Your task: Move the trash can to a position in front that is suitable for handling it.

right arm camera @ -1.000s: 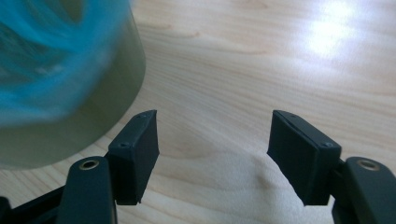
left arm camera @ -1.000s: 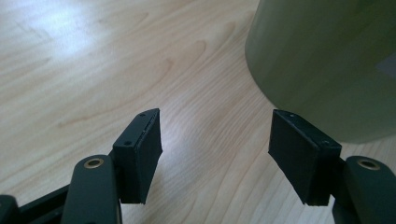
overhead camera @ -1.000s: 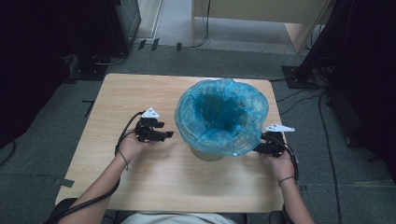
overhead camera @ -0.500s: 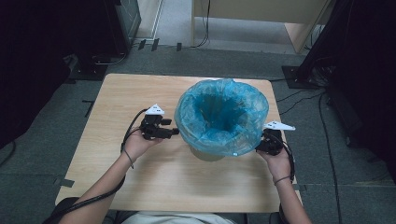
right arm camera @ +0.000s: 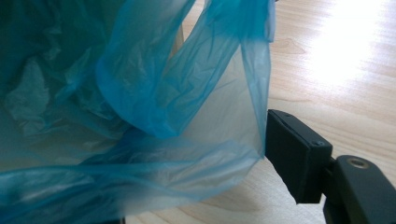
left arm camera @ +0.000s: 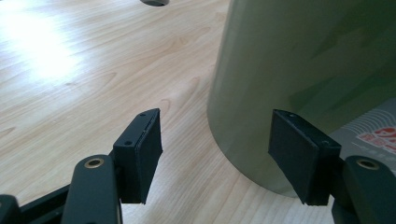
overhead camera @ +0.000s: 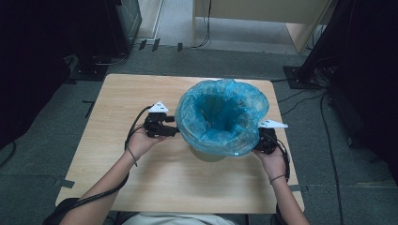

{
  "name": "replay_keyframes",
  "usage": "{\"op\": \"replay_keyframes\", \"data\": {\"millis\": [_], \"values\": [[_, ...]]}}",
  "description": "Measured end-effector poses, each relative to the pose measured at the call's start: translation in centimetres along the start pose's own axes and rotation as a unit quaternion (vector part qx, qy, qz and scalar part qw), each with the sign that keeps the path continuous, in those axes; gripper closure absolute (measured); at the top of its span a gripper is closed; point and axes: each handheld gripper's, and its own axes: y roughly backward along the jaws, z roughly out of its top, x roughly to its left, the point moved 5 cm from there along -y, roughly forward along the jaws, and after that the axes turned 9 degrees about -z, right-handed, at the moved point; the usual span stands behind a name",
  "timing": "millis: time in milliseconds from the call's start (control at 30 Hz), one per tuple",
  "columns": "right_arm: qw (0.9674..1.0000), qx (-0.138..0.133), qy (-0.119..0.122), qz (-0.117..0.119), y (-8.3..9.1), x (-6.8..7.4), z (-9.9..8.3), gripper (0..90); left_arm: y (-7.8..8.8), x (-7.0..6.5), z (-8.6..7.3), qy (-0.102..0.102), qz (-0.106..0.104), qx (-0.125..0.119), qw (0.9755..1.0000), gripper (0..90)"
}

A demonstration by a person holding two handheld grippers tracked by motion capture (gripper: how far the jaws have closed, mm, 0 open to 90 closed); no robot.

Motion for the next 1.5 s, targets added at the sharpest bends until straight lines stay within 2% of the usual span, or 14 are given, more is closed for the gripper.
{"op": "replay_keyframes", "data": {"millis": [100, 167, 200, 400, 533, 733, 800, 967, 1000, 1033, 1067, 1167, 1267, 1500], "values": [[1.0, 0.0, 0.002, 0.007, -0.6, 0.7, 0.4, 38.5, 0.4, 0.2, 0.1, 0.001, 0.002, -0.005, 1.0, 34.4], [1.0, 0.0, 0.002, 0.009, -1.0, 1.1, 0.7, 39.1, 1.0, 0.7, 0.0, 0.002, 0.015, -0.006, 0.9999, 34.5], [1.0, 0.0, 0.002, 0.009, -1.0, 1.1, 0.7, 39.1, 1.0, 0.7, 0.0, 0.002, 0.015, -0.006, 0.9999, 34.8], [0.9996, -0.001, 0.016, 0.025, -2.0, 3.0, 1.7, 40.2, 2.7, 2.0, -0.8, 0.023, 0.024, -0.015, 0.9993, 35.7], [0.9992, 0.0, 0.028, 0.03, -2.0, 3.7, 1.8, 40.6, 3.2, 2.0, -1.3, 0.036, 0.021, -0.022, 0.9989, 36.8], [0.9988, 0.001, 0.026, 0.041, -1.5, 4.3, 1.5, 42.7, 3.7, 1.4, -1.9, 0.04, 0.021, -0.022, 0.9987, 38.0], [0.9987, 0.002, 0.029, 0.041, -1.4, 4.3, 1.5, 41.7, 3.7, 1.3, -2.0, 0.037, 0.022, -0.021, 0.9989, 37.3], [0.9984, 0.004, 0.018, 0.053, -1.2, 4.2, 1.4, 40.2, 3.7, 1.4, -2.1, 0.034, 0.022, -0.019, 0.999, 35.2], [0.9983, 0.016, 0.022, 0.052, -1.4, 4.1, 1.1, 39.5, 3.7, 1.7, -2.2, 0.04, 0.019, -0.015, 0.9989, 30.6], [0.9983, 0.016, 0.022, 0.052, -1.4, 4.1, 1.1, 39.5, 3.7, 1.7, -2.2, 0.04, 0.019, -0.015, 0.9989, 30.0], [0.9978, 0.018, 0.04, 0.049, -1.5, 3.9, 0.7, 40.0, 3.7, 1.8, -2.2, 0.04, 0.021, -0.013, 0.9989, 30.0], [0.9973, 0.025, 0.047, 0.05, -1.7, 3.6, 0.3, 40.2, 3.8, 2.2, -2.2, 0.04, 0.024, -0.012, 0.9988, 29.4], [0.9969, 0.042, 0.031, 0.06, -1.9, 2.5, -0.5, 39.8, 3.9, 2.5, -2.3, 0.041, 0.024, -0.01, 0.9988, 28.9], [0.9978, 0.029, 0.021, 0.057, -0.8, 2.0, 0.1, 34.6, 4.1, 2.7, -2.3, 0.029, 0.024, -0.004, 0.9993, 28.8]]}}
